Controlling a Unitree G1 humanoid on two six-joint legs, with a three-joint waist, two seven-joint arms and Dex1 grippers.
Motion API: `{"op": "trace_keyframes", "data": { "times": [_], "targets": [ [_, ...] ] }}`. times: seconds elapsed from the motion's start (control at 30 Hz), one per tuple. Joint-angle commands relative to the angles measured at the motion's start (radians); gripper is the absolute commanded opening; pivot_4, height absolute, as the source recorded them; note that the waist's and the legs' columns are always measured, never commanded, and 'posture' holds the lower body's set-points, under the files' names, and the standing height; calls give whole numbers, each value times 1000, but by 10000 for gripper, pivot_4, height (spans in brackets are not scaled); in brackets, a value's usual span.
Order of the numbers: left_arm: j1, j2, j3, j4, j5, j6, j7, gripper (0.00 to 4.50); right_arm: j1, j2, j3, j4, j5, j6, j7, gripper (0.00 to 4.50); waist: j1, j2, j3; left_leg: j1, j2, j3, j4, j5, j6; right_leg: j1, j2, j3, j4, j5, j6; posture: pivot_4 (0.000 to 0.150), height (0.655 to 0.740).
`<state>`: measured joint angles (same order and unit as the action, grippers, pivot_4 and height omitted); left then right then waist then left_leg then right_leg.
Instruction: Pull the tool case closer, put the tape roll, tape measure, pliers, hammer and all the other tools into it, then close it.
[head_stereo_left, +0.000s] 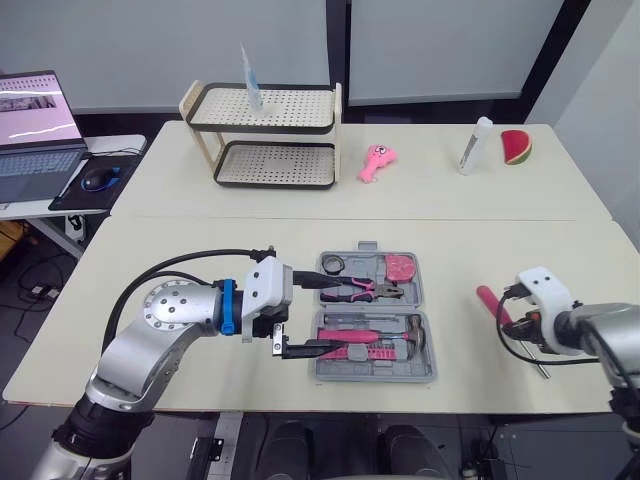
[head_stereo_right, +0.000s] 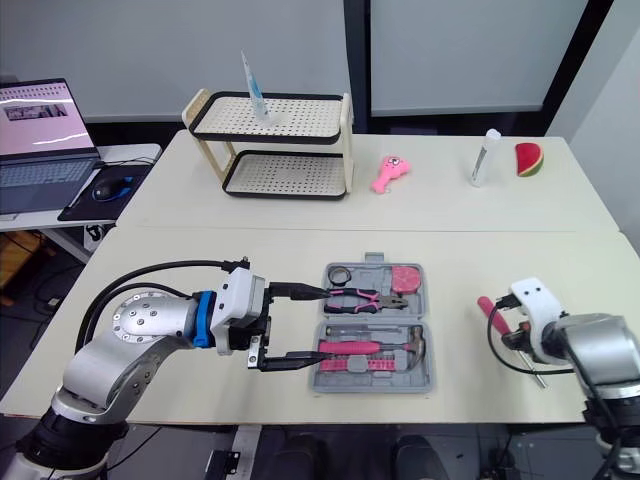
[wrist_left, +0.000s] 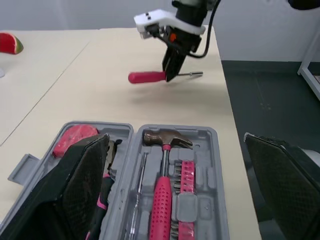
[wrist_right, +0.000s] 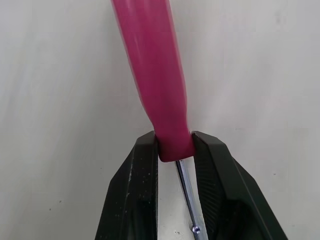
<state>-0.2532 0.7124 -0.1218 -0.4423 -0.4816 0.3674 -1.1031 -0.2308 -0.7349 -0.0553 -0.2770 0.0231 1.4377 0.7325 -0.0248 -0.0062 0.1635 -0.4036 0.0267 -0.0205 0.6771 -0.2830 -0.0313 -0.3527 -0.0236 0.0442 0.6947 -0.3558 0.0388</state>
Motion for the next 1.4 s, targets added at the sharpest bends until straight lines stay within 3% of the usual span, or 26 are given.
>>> {"op": "trace_keyframes", "data": {
  "times": [0.03, 0.13, 0.2, 0.47, 0.57, 0.67, 0.83, 1.03, 1.2, 1.4],
  "targets": [
    [-4, -4, -2, -10, 1, -19, -7, 45000, 22, 0, -21, -8, 11, -54, -60, 7676, 0, 0, 0, 0, 0, 0, 0, 0, 0, 0, 0, 0, 0, 0, 0, 1500, 7400],
    [-1, -5, -3, -5, 4, -26, -9, 45000, 48, 1, -18, -3, 29, -128, -76, 7676, -1, 0, 0, 0, 0, 0, 0, 0, 0, 0, 0, 0, 0, 0, 0, 1500, 7400],
    [1, -6, -2, -5, 3, -26, -8, 45000, 56, -7, -30, -9, 45, -163, -76, 15044, -1, 0, 0, 0, 0, -1, 0, 0, 0, 0, 0, 0, 0, 0, 0, 1500, 7400],
    [19, -2, 14, 3, -6, -34, -23, 45000, 136, -132, -145, -117, 177, -247, 38, 28768, 0, 0, 0, 0, 0, -1, 0, 0, 0, 1, 0, 0, -1, 0, 0, 1500, 7400],
    [23, -4, 24, 1, -18, -43, -35, 45000, 210, -190, -250, -158, 221, -320, 101, 34756, 0, 0, 0, 0, 1, -1, 0, 0, 0, 1, 1, 0, -2, 0, 0, 1500, 7400],
    [23, -3, 38, 5, -35, -51, -46, 45000, 297, -213, -397, -171, 283, -429, 197, 44749, 2, 0, 0, 0, 0, -1, 0, 0, 0, 2, 1, 0, -3, 0, 0, 1500, 7400],
    [24, -1, 58, 14, -50, -61, -59, 45000, 497, -221, -605, -164, 377, -586, 405, 44749, 6, -1, 0, 2, 1, -2, -1, 0, 0, 6, 1, -2, -6, 0, 0, 1500, 7400],
    [3, -4, 58, 18, -59, -59, -75, 45000, 625, -201, -674, -151, 363, -721, 432, 44749, 7, 0, 0, 5, 1, -3, -1, 0, 0, 11, 1, -1, -9, 0, 0, 1500, 7400],
    [-17, -12, 49, 20, -61, -53, -76, 45000, 641, -173, -624, -166, 354, -775, 379, 44749, 7, 0, 0, 4, 1, -3, -1, 0, 0, 12, 2, -1, -11, 0, 0, 1500, 7400],
    [-37, -38, 11, -7, -60, -39, -62, 45000, 518, -81, -376, -82, 251, -870, 201, 44749, 6, -1, 0, 5, 1, -4, -1, 0, 0, 13, 3, -1, -12, 0, 0, 1500, 7400]
  ]
}}
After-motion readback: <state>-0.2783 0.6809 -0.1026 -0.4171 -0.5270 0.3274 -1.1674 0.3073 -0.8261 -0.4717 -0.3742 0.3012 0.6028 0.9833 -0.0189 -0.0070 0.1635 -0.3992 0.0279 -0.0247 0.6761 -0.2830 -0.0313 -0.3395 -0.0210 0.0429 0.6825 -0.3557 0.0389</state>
